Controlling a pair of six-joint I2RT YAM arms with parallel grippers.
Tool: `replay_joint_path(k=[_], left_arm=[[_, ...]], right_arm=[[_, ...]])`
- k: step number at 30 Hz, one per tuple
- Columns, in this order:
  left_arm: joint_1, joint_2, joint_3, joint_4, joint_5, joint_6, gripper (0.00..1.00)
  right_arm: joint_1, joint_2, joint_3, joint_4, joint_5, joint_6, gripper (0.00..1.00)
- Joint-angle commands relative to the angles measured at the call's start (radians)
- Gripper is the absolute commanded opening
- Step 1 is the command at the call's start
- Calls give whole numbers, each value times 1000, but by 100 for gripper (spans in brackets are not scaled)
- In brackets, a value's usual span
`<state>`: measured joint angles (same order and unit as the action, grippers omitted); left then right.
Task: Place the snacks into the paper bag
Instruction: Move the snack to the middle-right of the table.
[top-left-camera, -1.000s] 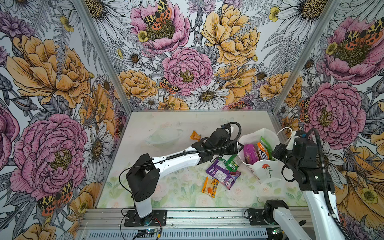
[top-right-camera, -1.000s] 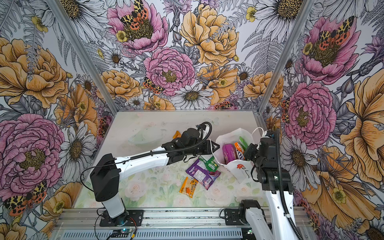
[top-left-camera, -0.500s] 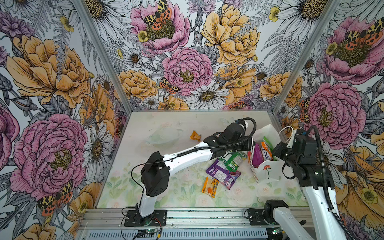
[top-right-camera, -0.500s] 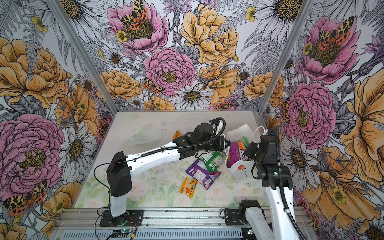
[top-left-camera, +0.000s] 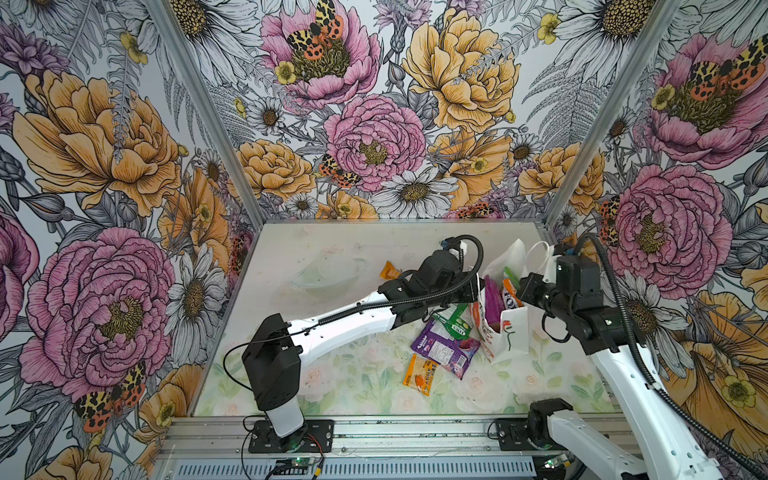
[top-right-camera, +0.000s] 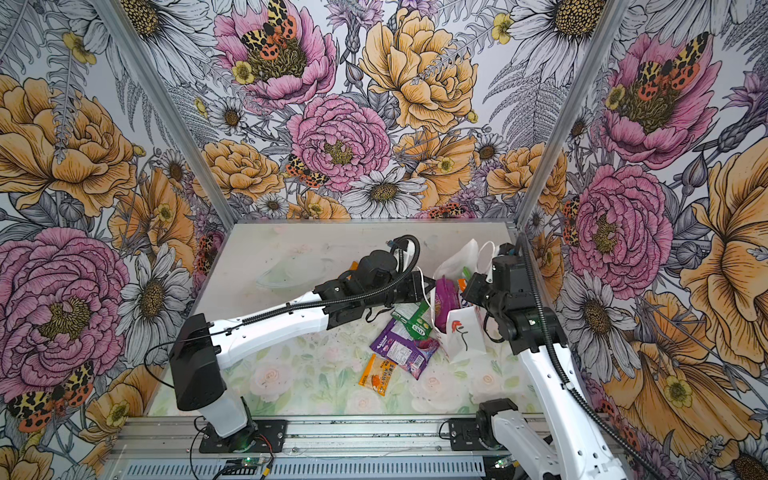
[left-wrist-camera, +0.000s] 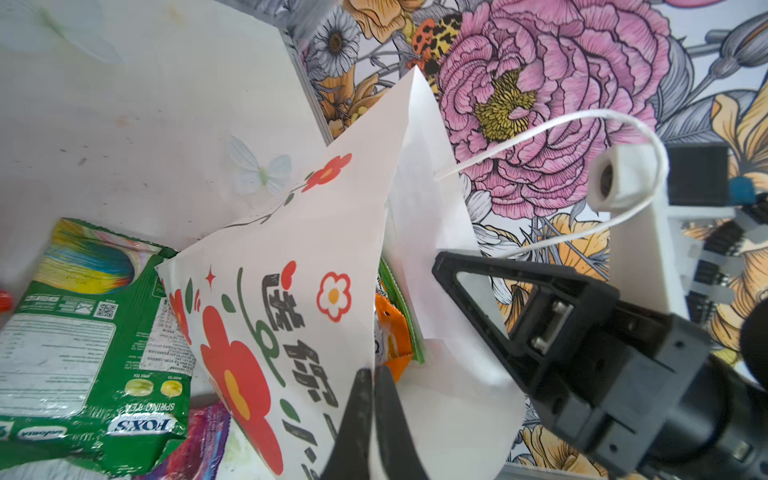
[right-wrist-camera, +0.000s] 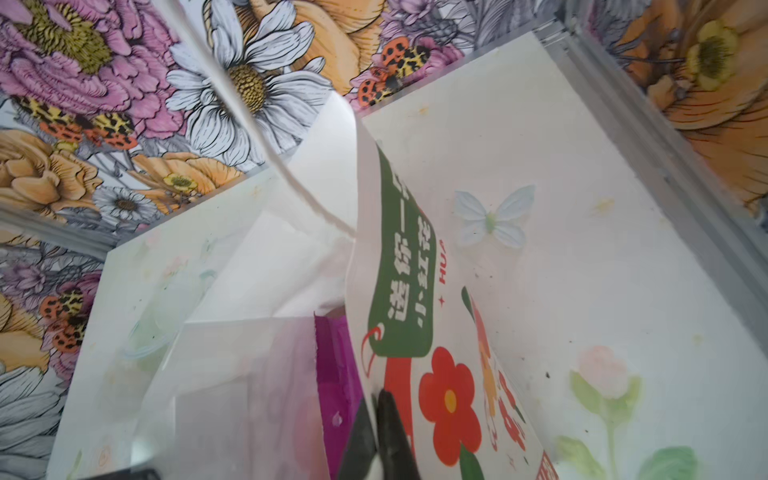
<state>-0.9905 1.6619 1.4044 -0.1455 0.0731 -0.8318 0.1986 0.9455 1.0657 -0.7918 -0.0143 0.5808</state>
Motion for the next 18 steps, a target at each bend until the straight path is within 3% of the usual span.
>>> replay_joint_path(k=[1,9,14,18], left_arm=[[39,-119,-58,101,-77,4,0],[121,-307,-192,28,-127,44,0],[115,-278,-144,11,-82,58,0],[96,-214,-78,32,-31,50,0]], right_arm=[[75,71,10,89,11,57,0],[255,199,82,141,110,91,0],[231,126,100,107,213,69,0],[190,69,113,68,206,37,0]])
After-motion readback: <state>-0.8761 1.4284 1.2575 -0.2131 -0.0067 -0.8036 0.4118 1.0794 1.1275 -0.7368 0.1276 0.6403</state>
